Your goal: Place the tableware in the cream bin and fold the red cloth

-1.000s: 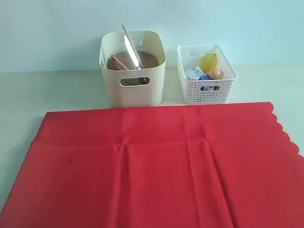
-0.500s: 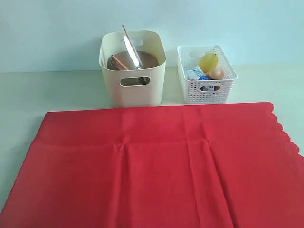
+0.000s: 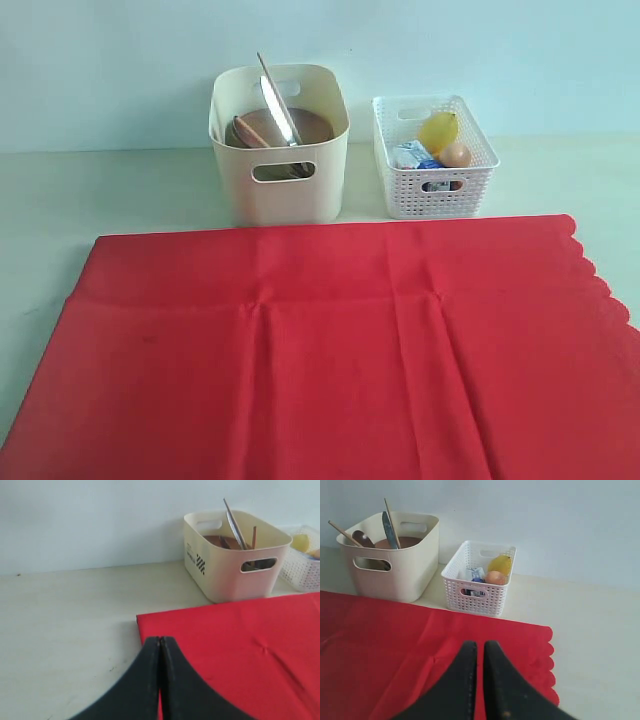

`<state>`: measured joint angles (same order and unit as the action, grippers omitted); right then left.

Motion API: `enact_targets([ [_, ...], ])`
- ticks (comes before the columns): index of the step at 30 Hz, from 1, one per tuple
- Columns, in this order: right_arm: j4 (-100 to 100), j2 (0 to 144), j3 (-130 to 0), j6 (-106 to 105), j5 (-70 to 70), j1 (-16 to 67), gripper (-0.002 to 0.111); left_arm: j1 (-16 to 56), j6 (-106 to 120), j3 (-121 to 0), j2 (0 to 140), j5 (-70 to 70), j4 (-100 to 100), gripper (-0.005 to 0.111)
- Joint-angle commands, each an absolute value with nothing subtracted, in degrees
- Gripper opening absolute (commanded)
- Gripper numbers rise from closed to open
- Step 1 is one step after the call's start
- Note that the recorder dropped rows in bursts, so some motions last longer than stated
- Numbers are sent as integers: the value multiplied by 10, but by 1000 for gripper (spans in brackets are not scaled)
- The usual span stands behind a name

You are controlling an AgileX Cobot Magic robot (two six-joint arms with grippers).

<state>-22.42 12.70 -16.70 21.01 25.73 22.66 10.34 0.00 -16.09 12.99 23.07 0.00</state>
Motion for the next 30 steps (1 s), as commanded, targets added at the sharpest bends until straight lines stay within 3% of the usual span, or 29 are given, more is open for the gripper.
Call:
enact_targets([
  [1,-224,129,-171,211,254,227,6,108,13,-179,170,261,-12,0],
  [7,-215,129,-171,211,250,227,6,108,12,-222,290,334,-71,0],
  [14,-215,129,-171,211,248,227,6,108,13,-277,542,401,-131,0],
  [25,-208,129,-171,211,242,227,6,108,28,-300,760,221,-232,0],
  [27,-209,129,-171,211,234,227,6,104,28,-307,783,203,-228,4],
  [30,-206,129,-171,211,226,227,6,72,29,-365,840,275,-193,29],
])
